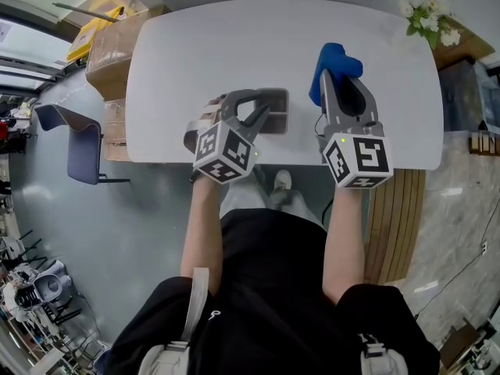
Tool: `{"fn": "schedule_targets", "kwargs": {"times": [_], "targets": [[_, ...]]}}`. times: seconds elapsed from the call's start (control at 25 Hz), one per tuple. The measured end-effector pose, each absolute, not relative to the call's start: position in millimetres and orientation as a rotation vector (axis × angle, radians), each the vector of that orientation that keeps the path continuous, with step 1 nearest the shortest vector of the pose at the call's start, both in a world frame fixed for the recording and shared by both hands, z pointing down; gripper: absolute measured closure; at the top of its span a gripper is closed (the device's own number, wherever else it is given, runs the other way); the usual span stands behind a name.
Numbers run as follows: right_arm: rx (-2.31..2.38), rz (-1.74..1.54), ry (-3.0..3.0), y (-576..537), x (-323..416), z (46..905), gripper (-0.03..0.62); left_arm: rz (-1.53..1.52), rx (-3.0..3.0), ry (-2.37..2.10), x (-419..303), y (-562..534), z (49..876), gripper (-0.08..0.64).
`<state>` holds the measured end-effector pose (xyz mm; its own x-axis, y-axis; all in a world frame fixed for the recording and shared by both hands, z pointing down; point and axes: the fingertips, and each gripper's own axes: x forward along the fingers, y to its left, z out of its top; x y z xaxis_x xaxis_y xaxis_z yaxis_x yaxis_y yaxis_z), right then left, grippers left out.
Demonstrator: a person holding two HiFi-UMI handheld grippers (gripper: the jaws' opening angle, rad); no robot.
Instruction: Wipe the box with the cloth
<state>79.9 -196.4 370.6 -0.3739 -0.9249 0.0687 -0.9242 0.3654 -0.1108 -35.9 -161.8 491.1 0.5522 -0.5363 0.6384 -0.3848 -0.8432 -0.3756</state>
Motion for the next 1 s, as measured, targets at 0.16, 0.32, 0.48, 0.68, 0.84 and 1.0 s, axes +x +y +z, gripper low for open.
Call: {"fn": "schedule_targets", "kwargs": {"times": [0.16,0.32,0.48,0.68,0.84,1.0], "targets": [[-1.767,-0.232,2.596,-200.3,80.3,379.2,0.535,-1.265,-2.615,0.699,-33.8,-159.6,514.0,0.443],[-1.768,-0.249,2.601,-203.8,77.7,382.3,0.535,-1.400,-2.587,0.573,-34.1,-154.9,537.5,0.439],[-1.788,-0.272,2.592,-208.2,79.4,388.5,0.535,-1.478,-2.585,0.470,-32.5,-150.6,557.7,0.437],[-1.812,-0.297,2.590,-211.0,82.1,397.4,0.535,-1.552,-2.581,0.365,-27.7,-145.5,577.1,0.437],[-1.837,-0.317,2.580,-211.0,86.5,406.2,0.535,-1.606,-2.557,0.312,-26.7,-143.5,591.9,0.437],[-1.856,-0.329,2.573,-212.0,89.7,411.7,0.535,-1.638,-2.533,0.280,-26.4,-144.7,603.7,0.439]]}}
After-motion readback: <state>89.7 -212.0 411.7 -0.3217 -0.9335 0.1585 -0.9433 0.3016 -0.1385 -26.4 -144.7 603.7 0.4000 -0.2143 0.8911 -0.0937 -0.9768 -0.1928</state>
